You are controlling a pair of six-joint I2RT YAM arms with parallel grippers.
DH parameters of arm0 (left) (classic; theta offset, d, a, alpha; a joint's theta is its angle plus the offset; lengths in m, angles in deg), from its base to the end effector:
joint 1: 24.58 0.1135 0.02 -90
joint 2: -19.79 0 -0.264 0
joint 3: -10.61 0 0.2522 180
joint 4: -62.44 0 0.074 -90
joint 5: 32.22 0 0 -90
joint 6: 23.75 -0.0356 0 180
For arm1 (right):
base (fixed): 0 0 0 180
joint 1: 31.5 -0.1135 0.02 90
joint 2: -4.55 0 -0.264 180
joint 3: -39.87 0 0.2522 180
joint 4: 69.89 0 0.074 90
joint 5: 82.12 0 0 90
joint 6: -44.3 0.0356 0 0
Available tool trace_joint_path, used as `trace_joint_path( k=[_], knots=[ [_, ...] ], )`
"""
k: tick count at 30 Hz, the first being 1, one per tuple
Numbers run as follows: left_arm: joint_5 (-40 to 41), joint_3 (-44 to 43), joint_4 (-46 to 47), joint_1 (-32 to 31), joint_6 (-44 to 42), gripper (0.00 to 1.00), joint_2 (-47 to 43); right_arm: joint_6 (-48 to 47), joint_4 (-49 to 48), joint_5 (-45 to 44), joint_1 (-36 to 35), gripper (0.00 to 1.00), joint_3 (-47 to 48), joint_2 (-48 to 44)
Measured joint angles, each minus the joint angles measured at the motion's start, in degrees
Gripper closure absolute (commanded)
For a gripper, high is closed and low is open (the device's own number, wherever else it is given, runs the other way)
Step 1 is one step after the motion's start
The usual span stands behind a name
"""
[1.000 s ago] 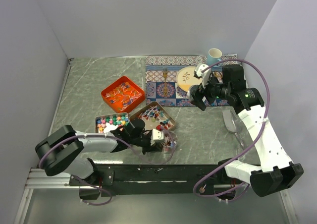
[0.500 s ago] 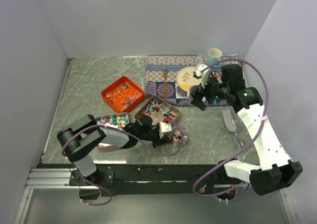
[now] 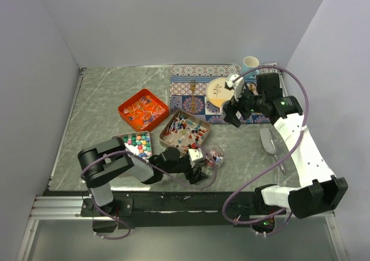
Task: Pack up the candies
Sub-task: Move the packing bottle to the center of the board.
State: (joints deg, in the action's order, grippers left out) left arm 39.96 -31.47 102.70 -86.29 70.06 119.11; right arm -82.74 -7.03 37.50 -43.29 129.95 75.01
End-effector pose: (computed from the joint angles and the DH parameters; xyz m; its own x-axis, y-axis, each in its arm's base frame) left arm 0.1337 -0.2715 0.1304 -0.2030 0.2437 -0.9484 0.9657 0.2101 -0.1527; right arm 0.2369 0.0674 0.3751 -0.2160 -0.5800 -0.7854 -0.8271 0.5362 -0.1686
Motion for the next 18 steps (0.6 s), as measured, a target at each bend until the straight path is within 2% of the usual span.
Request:
trace_joint_path(
  k=[1,7,12,18],
  knots=[
    [1.4,0.0,1.5,-0.2,0.7,0.03,1.0,-0.1,0.1,0.0,0.1,0.09,0.3,0.6],
    [8.2,2.4,14.5,-0.5,3.9,0.03,9.0,-0.3,0.2,0.0,0.6,0.09,0.5,1.5],
    [14.1,1.3,27.2,-2.1,2.7,0.04,18.0,-1.3,-0.1,0.0,2.4,0.08,-0.7,1.2],
    [20.2,-2.1,29.7,-5.1,1.0,0.04,21.8,-2.3,0.4,0.5,5.0,0.08,-3.9,1.1]
  ],
)
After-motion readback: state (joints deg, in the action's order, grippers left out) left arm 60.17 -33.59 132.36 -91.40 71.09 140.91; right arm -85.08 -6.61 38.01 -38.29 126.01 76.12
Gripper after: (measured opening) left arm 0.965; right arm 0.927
